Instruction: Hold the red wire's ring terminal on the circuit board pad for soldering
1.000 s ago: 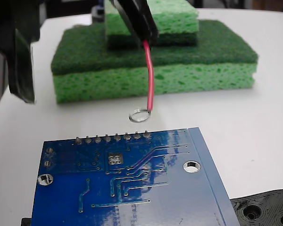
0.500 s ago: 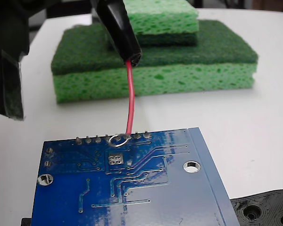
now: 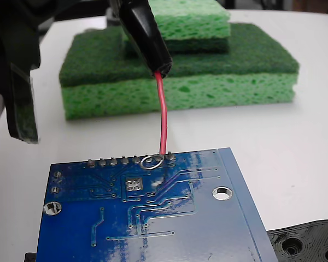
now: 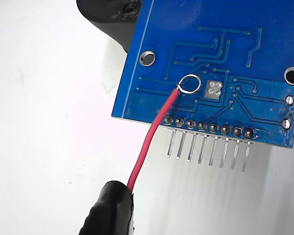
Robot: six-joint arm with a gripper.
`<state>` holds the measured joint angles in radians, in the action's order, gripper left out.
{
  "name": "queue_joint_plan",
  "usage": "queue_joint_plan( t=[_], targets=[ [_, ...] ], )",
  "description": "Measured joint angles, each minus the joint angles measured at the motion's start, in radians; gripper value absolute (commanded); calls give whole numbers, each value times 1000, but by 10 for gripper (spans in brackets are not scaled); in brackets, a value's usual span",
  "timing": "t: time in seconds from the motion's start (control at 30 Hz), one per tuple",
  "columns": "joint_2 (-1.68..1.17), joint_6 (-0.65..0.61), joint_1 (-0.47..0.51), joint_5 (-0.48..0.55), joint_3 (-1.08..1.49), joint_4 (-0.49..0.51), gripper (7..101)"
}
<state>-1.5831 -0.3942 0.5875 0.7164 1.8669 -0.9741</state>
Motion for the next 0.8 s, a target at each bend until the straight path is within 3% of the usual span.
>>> queue_joint_plan(
  t=[0.8],
  targets=[
    [34,23,-5,-12,-48,-23,1003]
  ],
)
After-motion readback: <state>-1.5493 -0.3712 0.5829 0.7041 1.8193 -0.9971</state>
